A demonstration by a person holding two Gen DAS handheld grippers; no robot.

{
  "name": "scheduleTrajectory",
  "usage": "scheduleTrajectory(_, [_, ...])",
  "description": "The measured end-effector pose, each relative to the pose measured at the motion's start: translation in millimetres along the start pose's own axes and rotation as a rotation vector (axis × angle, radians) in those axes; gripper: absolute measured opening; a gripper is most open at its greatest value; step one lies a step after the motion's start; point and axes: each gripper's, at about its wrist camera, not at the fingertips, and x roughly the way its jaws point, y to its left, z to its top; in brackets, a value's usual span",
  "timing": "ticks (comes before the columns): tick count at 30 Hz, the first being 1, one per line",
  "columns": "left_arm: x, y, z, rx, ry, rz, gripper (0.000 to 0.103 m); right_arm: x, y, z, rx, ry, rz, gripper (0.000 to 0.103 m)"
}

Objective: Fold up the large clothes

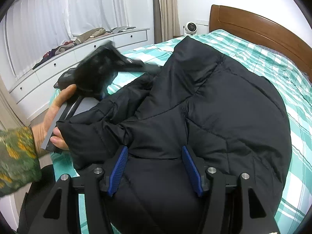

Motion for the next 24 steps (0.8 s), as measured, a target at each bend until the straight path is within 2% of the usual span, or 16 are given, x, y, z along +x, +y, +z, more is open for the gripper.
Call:
scheduleTrajectory(1, [2,-1,0,0.016,0.009,0.008,0.102,2,0,2,-0.004,0.002,-0.002,0.060])
scheduleTrajectory(3, [11,-11,-4,0.086,0.057,0.072,0.102,4,1,3,-0.011,0.005,-0.008,0.060])
scheduleTrajectory(6, [34,-33,-7,0.216,0.153,0.203,0.102,6,4,5,-0.018,0.003,-0.019,0.060])
scheduleTrajectory(8, [48,-42,-6,0.264,0.207,0.282,0.102,7,6,4,-0.022,-0.001,-0.028,0.060])
scheduleTrajectory(11, [72,-47,-1,0.298,0.290,0.421,0.103,8,8,5,-0.021,-0.002,-0.039,0.060])
scheduleTrajectory(12, [84,-43,2,0.281,0.330,0.483,0.103,7,7,6,-0.013,0.003,-0.037,0.060])
scheduleTrajectory(14, [90,-40,5,0.249,0.350,0.507,0.103,-4,-1,12,0.038,0.020,0.002,0.059])
scheduleTrajectory(15, [91,-40,6,0.250,0.356,0.515,0.103,-20,-13,15,0.096,0.003,0.054,0.059])
scheduleTrajectory(17, [93,-39,5,0.248,0.368,0.527,0.103,-51,-38,14,0.190,-0.056,0.086,0.059])
scheduleTrajectory(18, [94,-39,4,0.242,0.362,0.530,0.103,-68,-58,10,0.247,-0.089,0.079,0.062])
scheduleTrajectory(20, [96,-39,1,0.238,0.346,0.537,0.103,-88,-99,-3,0.351,-0.121,0.034,0.082])
scheduleTrajectory(22, [88,-38,1,0.238,0.338,0.545,0.103,-84,-145,-25,0.478,-0.081,0.011,0.083])
scheduleTrajectory(23, [89,-39,-1,0.236,0.336,0.549,0.103,-74,-164,-36,0.545,-0.044,0.029,0.083])
scheduleTrajectory(24, [89,-39,-3,0.233,0.335,0.553,0.103,-58,-183,-51,0.632,0.003,0.084,0.083])
